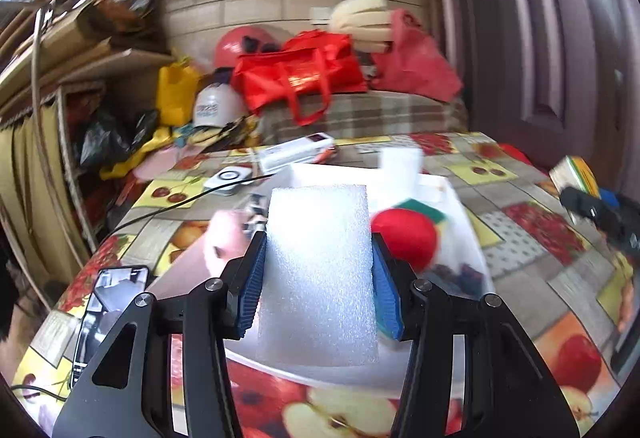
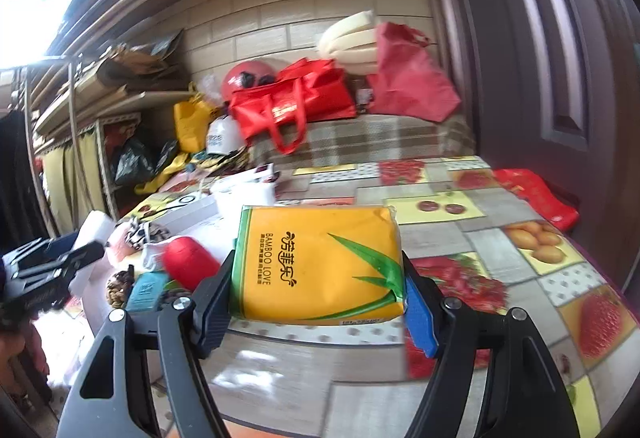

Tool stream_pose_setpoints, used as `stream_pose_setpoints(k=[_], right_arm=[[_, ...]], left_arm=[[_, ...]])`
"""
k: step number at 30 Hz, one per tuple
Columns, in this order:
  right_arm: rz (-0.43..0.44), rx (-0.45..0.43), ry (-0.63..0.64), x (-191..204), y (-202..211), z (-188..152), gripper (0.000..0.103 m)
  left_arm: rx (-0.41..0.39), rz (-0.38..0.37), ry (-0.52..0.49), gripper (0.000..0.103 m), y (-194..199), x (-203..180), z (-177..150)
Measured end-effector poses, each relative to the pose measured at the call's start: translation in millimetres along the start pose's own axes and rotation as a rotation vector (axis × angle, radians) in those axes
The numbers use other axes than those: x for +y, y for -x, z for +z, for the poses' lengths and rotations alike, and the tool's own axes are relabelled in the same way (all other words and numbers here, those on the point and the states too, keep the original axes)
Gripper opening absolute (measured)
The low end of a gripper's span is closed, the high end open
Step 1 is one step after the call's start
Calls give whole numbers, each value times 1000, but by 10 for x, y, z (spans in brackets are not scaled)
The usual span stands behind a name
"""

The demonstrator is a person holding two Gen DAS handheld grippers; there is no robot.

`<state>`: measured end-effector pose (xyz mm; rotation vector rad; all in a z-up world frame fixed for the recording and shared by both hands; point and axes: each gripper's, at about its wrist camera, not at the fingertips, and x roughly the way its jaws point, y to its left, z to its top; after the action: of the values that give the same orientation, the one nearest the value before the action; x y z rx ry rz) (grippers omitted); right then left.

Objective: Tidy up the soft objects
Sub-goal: 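Carry the white foam sheet and yellow tissue pack over the white box with both tools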

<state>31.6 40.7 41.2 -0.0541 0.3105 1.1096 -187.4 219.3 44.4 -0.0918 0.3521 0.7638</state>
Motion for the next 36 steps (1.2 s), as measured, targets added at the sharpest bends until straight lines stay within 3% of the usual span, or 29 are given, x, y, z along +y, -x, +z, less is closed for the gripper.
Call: stream_pose_setpoints(k=[8, 12, 17, 22, 27, 36], right_arm=[[35, 10, 40, 278, -211, 45, 73], [61, 17, 53, 374, -289, 56, 73], [173, 61, 133, 601, -388, 47, 73], [274, 170, 243, 892, -626, 28, 72], [252, 232, 206, 904, -936, 76, 72], [134, 198, 85, 820, -1263, 212, 72]], left_arm=[[11, 32, 110, 50, -118, 300, 9], [17, 36, 72, 50, -172, 235, 33], [21, 42, 57, 50, -273, 243, 64], [50, 31, 108, 50, -416, 374, 98], [53, 37, 96, 50, -502, 373, 128], [78, 47, 111, 50, -624, 415, 154]])
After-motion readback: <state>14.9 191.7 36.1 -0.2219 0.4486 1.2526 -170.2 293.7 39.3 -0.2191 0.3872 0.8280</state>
